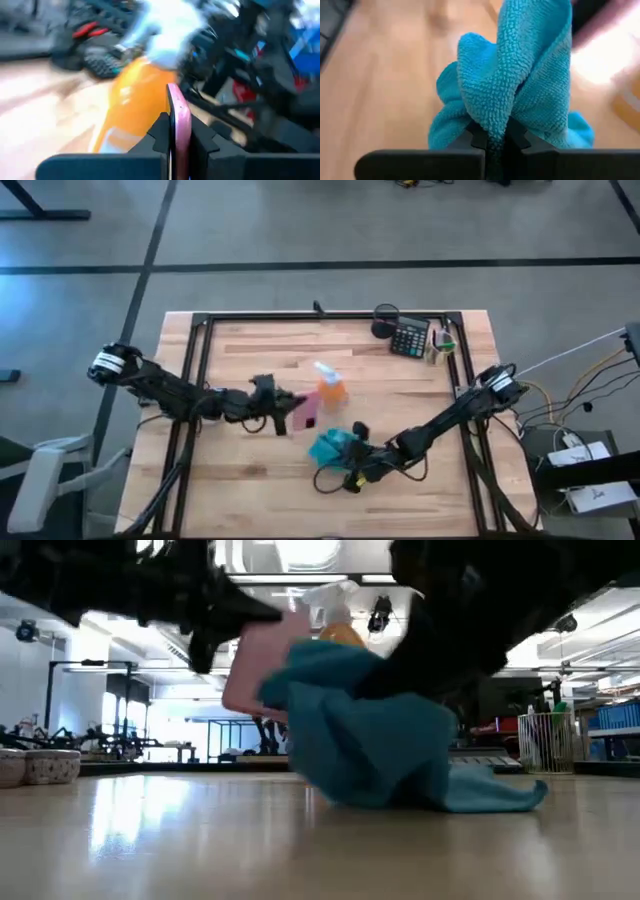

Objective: Apply microfiber cloth
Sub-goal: Wipe the cellphone with the microfiber cloth

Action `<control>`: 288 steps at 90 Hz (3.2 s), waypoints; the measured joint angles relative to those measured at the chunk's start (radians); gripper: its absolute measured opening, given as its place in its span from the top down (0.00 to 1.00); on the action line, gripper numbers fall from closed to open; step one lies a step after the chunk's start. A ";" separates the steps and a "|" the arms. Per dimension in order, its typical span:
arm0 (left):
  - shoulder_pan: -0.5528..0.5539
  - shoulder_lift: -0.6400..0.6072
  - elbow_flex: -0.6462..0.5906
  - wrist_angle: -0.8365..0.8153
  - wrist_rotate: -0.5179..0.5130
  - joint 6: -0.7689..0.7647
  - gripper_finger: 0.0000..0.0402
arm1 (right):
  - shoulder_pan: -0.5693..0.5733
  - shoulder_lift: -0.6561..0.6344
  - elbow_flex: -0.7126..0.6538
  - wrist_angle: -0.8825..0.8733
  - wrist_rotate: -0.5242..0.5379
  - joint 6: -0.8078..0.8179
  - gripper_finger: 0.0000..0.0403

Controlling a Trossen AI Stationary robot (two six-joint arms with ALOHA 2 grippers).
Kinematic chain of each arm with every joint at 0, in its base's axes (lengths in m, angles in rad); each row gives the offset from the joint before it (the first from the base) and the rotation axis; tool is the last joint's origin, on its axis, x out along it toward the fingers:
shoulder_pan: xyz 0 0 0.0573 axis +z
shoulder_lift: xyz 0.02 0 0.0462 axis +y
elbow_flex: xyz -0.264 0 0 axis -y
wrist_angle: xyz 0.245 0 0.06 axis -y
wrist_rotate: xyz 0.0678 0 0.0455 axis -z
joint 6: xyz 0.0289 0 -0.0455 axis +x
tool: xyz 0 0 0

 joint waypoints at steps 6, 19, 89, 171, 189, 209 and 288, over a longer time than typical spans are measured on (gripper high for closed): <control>0.006 0.012 -0.036 0.043 -0.014 -0.102 0.98 | -0.016 0.034 0.040 0.005 0.000 -0.063 1.00; 0.005 0.059 -0.075 0.056 -0.021 -0.272 0.98 | -0.081 0.100 0.135 0.006 0.025 -0.176 1.00; -0.035 0.159 -0.086 0.158 0.236 -0.417 0.98 | -0.163 0.175 0.238 0.129 0.023 -0.608 1.00; 0.051 0.127 -0.086 0.206 0.293 -0.311 0.98 | -0.138 0.270 0.345 0.087 0.052 -0.552 1.00; 0.086 0.101 -0.090 0.262 0.282 -0.240 0.98 | -0.105 0.183 0.342 -0.111 0.079 -0.507 1.00; 0.087 0.082 -0.092 0.291 0.247 -0.119 0.98 | -0.099 -0.019 0.342 -0.525 0.325 -0.370 1.00; 0.057 0.084 -0.085 0.414 0.224 0.038 0.98 | -0.130 0.111 0.357 -0.210 0.053 -0.402 1.00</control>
